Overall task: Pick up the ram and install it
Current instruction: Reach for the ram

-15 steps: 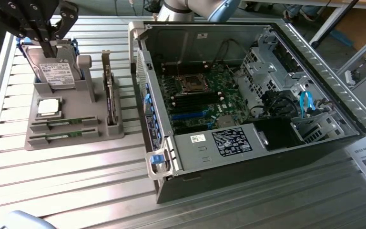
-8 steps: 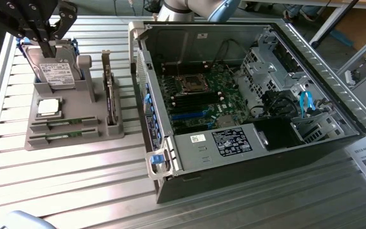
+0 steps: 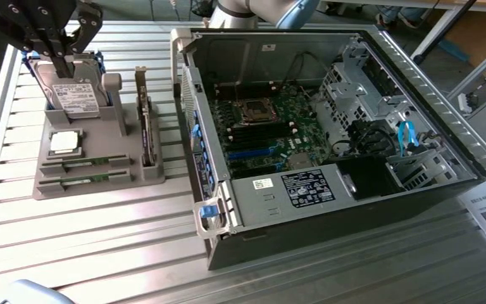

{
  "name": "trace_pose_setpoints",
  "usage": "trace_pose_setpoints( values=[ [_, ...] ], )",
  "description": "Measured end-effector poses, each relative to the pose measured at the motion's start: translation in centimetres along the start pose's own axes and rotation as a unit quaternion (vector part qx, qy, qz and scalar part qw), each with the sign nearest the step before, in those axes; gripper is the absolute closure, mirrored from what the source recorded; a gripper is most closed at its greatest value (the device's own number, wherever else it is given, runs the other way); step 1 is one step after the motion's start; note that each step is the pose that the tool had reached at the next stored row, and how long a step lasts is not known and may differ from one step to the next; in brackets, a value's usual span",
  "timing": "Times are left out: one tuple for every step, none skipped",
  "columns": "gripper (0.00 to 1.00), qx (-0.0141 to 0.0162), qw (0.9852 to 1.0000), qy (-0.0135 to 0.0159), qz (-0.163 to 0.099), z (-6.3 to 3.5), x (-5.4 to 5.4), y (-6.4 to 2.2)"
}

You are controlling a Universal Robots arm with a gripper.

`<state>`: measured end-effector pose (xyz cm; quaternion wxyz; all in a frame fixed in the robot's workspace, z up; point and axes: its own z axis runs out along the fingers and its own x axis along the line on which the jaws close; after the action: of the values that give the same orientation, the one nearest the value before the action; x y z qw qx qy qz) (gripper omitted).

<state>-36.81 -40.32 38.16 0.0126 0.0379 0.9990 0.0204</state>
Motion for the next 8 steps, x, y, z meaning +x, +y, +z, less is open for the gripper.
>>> trace_pose_setpoints(
  values=[
    [0.90, 0.0000, 1.0000, 0.0000, 0.000, -0.01, -0.01, -0.10],
    [0.90, 0.0000, 1.0000, 0.0000, 0.000, -0.01, -0.02, -0.20],
    [0.90, 0.0000, 1.0000, 0.0000, 0.000, -0.02, -0.02, -0.31],
    [0.90, 0.0000, 1.0000, 0.0000, 0.000, -0.02, -0.03, -0.42],
    [0.90, 0.0000, 1.0000, 0.0000, 0.000, -0.03, -0.04, -0.52],
    [0.90, 0.0000, 1.0000, 0.0000, 0.000, -0.03, -0.05, -0.63],
    [0.90, 0.0000, 1.0000, 0.0000, 0.000, -0.03, -0.06, -0.74],
    [0.90, 0.0000, 1.0000, 0.0000, 0.000, -0.04, -0.07, -0.87]
  ],
)
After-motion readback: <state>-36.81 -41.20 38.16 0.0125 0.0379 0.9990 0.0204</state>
